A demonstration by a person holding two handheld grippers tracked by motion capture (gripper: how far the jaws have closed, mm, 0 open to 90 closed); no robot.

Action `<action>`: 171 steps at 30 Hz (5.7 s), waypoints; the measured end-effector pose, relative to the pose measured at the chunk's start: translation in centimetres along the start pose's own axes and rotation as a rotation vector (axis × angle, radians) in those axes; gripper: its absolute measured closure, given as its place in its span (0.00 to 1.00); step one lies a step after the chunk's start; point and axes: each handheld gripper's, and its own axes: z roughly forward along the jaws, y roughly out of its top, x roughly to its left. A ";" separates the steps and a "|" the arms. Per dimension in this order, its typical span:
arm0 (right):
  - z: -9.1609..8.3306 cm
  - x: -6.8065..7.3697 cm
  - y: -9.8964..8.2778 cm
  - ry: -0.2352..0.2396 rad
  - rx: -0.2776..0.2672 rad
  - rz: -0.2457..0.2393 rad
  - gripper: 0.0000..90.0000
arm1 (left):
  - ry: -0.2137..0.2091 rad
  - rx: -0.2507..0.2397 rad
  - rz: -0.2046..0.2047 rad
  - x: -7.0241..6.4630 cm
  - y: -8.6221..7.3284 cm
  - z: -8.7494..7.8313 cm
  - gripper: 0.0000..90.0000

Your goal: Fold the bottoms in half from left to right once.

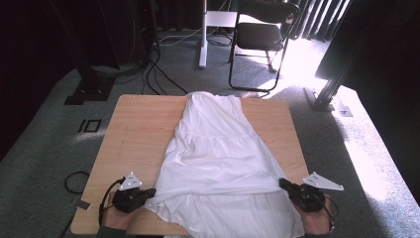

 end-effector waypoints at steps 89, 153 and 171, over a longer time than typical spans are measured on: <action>-3.8 -4.8 -5.5 -0.217 0.089 0.081 0.89 | -0.005 -0.100 0.093 1.5 0.6 -1.4 0.76; 14.8 -8.9 4.0 -0.247 0.223 0.043 0.79 | 0.142 0.008 -0.040 7.7 9.2 10.4 0.74; 11.0 -4.8 0.5 -0.270 0.258 -0.006 0.99 | 0.138 0.020 0.032 5.5 3.6 5.0 0.98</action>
